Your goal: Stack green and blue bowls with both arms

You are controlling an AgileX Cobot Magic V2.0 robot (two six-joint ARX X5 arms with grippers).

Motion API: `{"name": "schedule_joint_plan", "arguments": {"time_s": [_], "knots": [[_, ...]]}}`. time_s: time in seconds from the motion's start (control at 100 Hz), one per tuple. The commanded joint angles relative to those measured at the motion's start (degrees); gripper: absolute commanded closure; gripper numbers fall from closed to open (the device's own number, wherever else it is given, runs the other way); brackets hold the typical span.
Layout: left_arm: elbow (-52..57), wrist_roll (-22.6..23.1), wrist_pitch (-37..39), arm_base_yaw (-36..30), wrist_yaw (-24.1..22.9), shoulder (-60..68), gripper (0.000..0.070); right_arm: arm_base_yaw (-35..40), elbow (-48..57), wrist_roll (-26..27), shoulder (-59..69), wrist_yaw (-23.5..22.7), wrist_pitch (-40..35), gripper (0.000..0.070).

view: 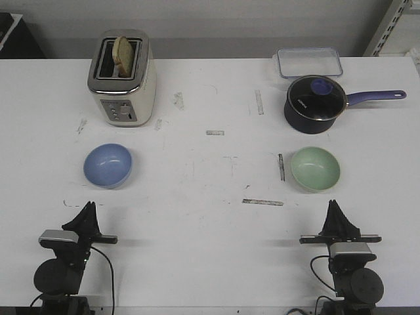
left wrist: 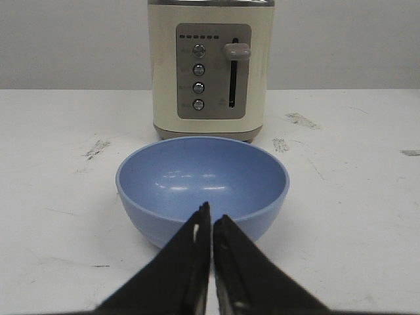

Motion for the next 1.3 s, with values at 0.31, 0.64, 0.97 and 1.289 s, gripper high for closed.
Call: {"name": "schedule_joint_plan", "arguments": {"time_s": [0.31, 0.64, 0.97, 1.289], "knots": [[-1.27, 0.28, 0.68, 0.11, 0.04, -0.11, 0.0698, 0.0, -0.11, 1.16, -0.11, -0.13, 0.7, 0.0691], [-1.27, 0.28, 0.68, 0.11, 0.04, -0.11, 0.0698, 0.0, 0.85, 3.43, -0.11, -0.07, 0.74, 0.0691], [-1.27, 0.28, 0.68, 0.11, 0.04, -0.11, 0.0698, 0.0, 11.93, 3.43, 5.7, 0.0, -11.08, 0.0692], [-1.27, 0.28, 0.68, 0.11, 0.04, -0.11, 0.0698, 0.0, 23.78, 5.09, 20.79, -0.09, -18.69, 0.0692]]}}
